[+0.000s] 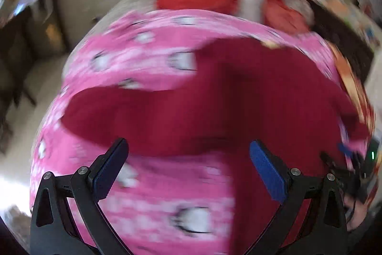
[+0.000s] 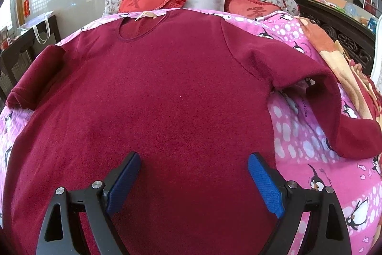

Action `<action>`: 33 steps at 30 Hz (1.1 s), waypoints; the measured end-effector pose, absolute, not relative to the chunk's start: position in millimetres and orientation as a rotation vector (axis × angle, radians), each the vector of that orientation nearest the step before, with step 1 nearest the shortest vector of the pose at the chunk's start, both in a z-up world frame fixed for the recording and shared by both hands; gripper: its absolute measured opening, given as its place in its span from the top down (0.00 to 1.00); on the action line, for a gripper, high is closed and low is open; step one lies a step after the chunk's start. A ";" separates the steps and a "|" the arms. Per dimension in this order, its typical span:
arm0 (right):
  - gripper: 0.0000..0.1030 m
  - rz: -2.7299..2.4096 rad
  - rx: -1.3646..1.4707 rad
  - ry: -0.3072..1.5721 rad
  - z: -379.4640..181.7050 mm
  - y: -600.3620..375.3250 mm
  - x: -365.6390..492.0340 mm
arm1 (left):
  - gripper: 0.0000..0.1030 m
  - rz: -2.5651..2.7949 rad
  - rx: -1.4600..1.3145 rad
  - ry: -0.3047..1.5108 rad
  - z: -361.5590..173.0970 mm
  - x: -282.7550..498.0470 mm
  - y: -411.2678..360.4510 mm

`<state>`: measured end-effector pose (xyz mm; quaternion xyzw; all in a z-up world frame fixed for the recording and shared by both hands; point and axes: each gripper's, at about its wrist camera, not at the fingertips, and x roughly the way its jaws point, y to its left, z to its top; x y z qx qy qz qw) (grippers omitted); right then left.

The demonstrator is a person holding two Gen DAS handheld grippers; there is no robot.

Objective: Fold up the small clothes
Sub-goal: 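Lay the held sleeve across the sweater body and open the left tool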

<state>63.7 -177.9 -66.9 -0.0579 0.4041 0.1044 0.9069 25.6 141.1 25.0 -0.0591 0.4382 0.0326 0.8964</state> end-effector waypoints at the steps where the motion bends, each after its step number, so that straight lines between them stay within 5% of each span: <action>1: 0.13 0.215 -0.120 0.834 -66.8 -178.0 63.8 | 0.01 0.048 -0.107 0.921 23.6 27.0 118.6; 8: 0.13 0.210 -0.120 0.821 -66.4 -180.1 62.4 | 0.01 0.079 -0.076 0.958 12.6 31.8 70.0; 33: 0.12 0.210 -0.122 0.825 -66.5 -181.3 61.8 | 0.01 0.111 -0.060 0.956 9.8 36.0 74.6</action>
